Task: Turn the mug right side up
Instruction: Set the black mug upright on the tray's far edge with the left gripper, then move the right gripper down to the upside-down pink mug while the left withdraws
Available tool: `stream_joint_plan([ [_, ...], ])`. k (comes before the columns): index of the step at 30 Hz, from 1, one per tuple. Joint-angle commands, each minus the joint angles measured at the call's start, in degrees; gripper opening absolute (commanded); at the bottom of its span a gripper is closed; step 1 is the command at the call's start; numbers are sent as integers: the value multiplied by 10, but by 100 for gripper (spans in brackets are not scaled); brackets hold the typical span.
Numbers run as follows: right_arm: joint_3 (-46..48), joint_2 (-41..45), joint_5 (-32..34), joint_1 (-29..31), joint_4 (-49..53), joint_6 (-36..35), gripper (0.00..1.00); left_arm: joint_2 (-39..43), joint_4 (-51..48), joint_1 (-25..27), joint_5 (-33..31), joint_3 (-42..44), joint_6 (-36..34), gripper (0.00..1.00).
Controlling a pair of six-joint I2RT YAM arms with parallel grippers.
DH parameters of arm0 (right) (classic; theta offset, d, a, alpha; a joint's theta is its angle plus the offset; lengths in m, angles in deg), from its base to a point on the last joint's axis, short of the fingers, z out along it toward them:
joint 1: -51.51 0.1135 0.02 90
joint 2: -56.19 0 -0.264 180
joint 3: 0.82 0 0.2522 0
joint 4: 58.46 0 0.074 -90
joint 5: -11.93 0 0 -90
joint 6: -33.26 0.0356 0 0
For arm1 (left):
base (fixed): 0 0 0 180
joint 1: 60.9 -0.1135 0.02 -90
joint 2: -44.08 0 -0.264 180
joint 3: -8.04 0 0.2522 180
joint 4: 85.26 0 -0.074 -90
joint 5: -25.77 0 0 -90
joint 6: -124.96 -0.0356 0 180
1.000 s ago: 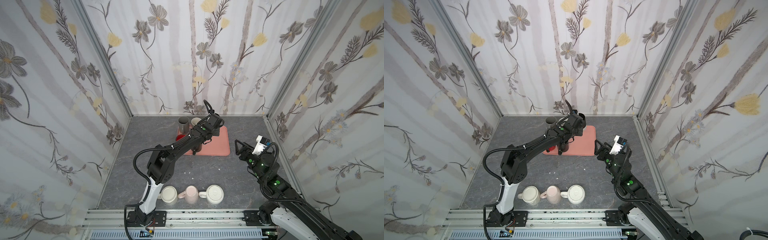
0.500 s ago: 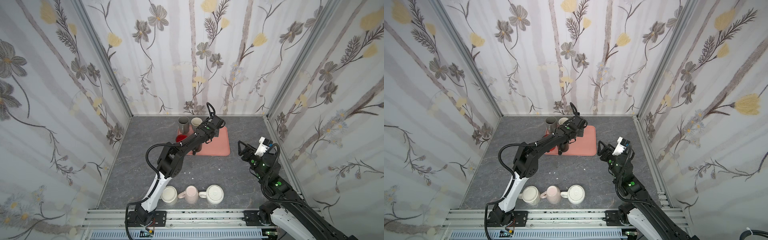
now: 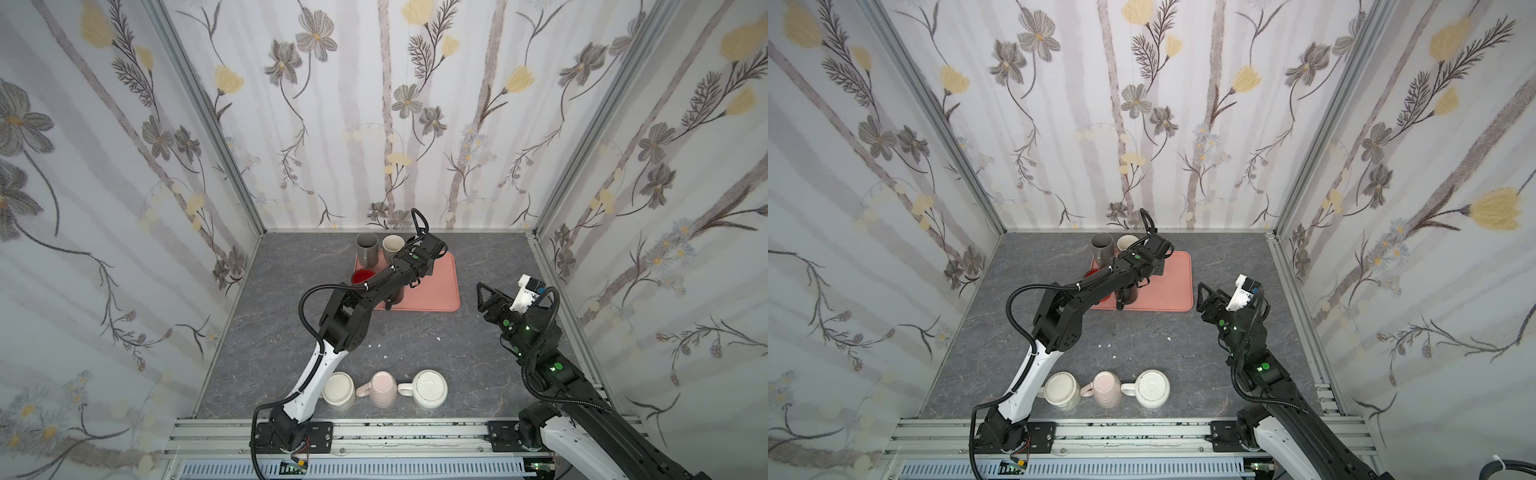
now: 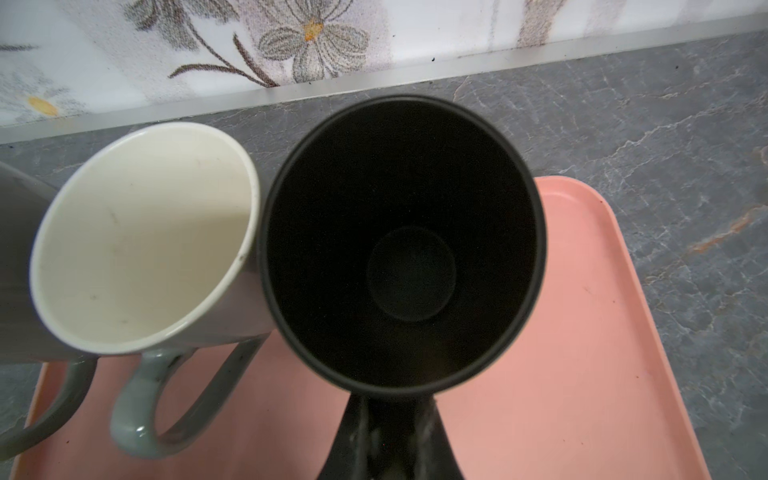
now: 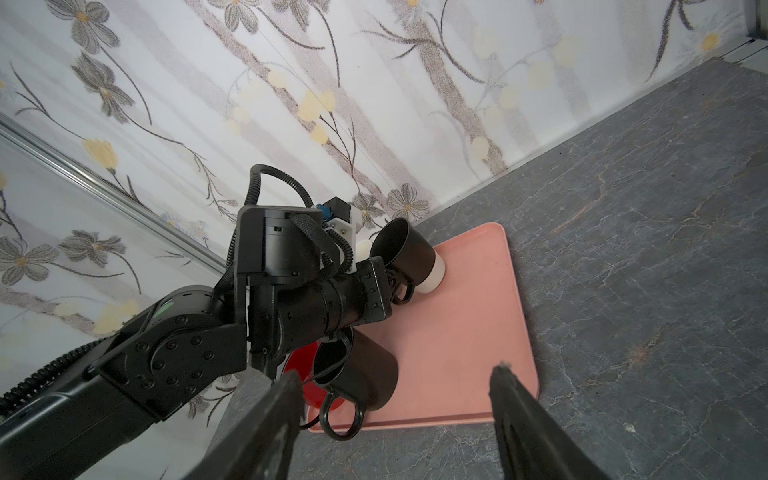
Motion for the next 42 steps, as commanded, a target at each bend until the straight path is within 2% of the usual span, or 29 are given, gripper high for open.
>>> stream_joint_plan([
  [1,1,-1,-11,-4,-13,6,71,-4,27,-3,-25,-10,1,0],
  [11,5,-6,-21,-10,-19,12,71,-15,30,-3,-18,-22,-3,0],
  [17,5,-9,-26,-13,-20,13,73,-17,31,-3,-14,-23,-2,27],
  [24,3,-5,-32,-13,-10,13,74,-2,40,-3,3,-14,10,39],
  [33,-12,-16,-80,-14,18,-9,76,136,138,-3,75,108,47,52],
  [38,-24,-36,-138,-13,31,-36,77,225,185,-3,156,187,68,60],
  [42,-26,-51,-184,-12,41,-50,78,310,234,-3,189,281,83,67],
])
